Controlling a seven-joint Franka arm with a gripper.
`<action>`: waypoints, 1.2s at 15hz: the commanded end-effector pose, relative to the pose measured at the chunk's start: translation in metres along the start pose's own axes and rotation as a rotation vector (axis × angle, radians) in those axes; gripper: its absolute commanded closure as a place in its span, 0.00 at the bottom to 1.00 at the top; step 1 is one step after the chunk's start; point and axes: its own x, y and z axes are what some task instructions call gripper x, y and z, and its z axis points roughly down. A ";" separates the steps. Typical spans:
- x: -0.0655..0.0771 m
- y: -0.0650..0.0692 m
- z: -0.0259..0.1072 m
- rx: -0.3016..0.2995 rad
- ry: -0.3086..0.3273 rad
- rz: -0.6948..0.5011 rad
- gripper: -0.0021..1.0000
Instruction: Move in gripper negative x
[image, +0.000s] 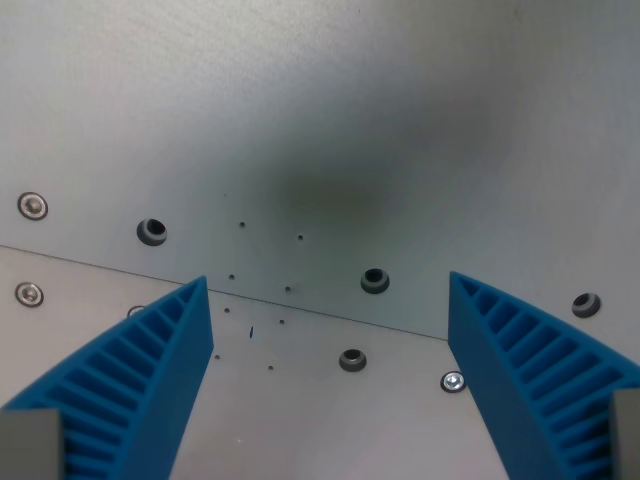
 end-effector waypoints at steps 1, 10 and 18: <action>-0.005 0.000 -0.002 -0.002 0.007 0.000 0.00; -0.050 0.000 -0.002 -0.002 0.007 0.000 0.00; -0.090 0.000 -0.002 -0.002 0.007 0.000 0.00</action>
